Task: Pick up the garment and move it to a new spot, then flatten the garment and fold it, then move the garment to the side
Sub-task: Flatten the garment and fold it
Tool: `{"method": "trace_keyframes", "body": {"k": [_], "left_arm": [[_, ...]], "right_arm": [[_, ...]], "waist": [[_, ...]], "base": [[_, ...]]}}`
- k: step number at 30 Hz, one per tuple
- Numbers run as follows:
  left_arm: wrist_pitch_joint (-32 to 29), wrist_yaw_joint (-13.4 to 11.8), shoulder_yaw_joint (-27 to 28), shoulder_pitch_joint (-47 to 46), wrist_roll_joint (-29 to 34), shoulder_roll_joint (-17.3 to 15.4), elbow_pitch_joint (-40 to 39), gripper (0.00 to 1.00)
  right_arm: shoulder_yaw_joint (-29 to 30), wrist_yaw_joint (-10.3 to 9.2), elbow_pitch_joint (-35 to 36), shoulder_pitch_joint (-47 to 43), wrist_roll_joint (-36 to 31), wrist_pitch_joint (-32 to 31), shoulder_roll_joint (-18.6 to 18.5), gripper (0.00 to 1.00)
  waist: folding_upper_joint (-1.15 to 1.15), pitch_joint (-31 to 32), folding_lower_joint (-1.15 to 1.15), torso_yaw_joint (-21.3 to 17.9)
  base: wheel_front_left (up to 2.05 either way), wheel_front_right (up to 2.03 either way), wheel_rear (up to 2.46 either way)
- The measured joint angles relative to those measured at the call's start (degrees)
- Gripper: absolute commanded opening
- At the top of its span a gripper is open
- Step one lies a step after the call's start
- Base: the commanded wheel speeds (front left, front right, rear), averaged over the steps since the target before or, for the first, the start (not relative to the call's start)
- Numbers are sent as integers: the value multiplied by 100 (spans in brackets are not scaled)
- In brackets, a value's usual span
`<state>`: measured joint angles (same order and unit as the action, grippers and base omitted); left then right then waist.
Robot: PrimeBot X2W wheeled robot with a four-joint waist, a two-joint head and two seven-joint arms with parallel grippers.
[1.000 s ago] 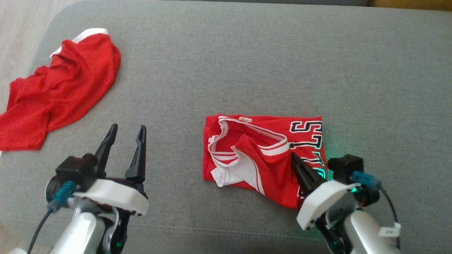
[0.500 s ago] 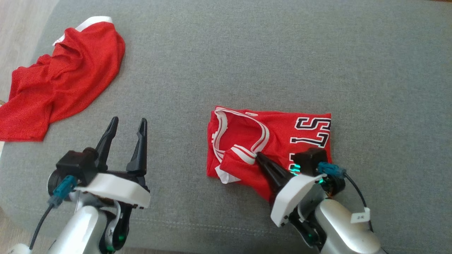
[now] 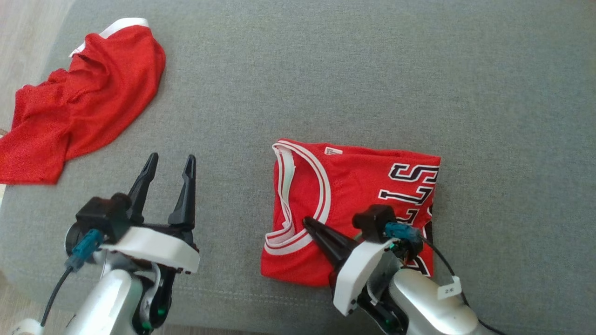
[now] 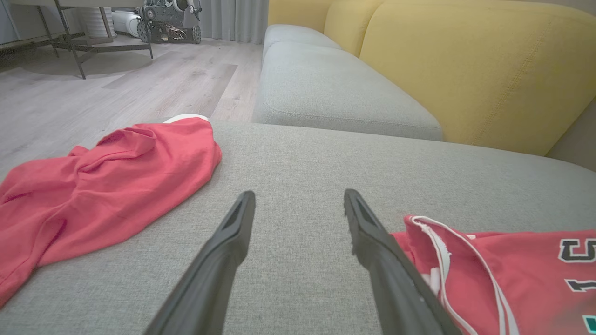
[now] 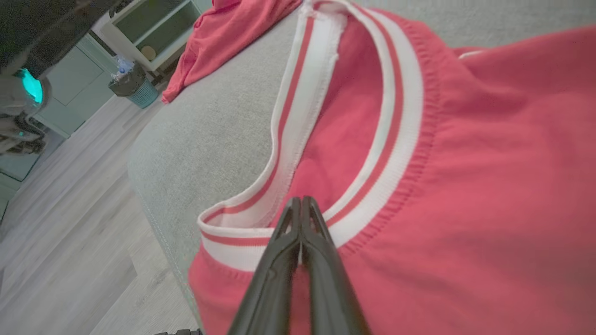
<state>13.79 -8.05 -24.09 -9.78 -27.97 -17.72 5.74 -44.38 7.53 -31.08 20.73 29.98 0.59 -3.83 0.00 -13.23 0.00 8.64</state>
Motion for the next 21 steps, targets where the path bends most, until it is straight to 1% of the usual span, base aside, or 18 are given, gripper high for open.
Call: {"method": "trace_keyframes", "body": {"k": [4, 7, 8, 10, 11, 16, 21], "left_arm": [[1, 0, 14, 0, 0, 1, 18, 100], [42, -3, 34, 3, 0, -2, 18, 100], [42, -3, 37, 4, 0, -3, 18, 100], [42, -11, 40, 13, 0, -8, 15, 100], [42, -35, 43, 19, 0, -11, 14, 100], [42, -76, 67, 44, 8, -66, -27, 100], [42, -163, 83, 185, 18, -151, -142, 100]], "right_arm": [[127, 0, 58, 57, 26, 308, 1, 0], [637, 0, 178, 150, -114, 525, 3, 0], [850, 0, 229, 160, -210, 556, 2, 10], [1288, 0, 386, 131, -375, 612, 2, 50], [1522, 0, 495, 94, -480, 633, 1, 100], [2663, 0, 1229, -325, -1079, 641, -70, 100], [3666, 0, 2085, -943, -1569, 319, -100, 100]], "waist": [[0, 39, 0, -32], [0, 97, 0, -86], [0, 127, 0, -105], [0, 185, 0, -145], [0, 212, 0, -168], [0, 336, 0, -288], [0, 467, 0, -398]], "base": [[0, 0, 0], [0, 0, 0], [0, 0, 0], [0, 0, 0], [0, 0, 0], [0, 0, 0], [0, 0, 0]]}}
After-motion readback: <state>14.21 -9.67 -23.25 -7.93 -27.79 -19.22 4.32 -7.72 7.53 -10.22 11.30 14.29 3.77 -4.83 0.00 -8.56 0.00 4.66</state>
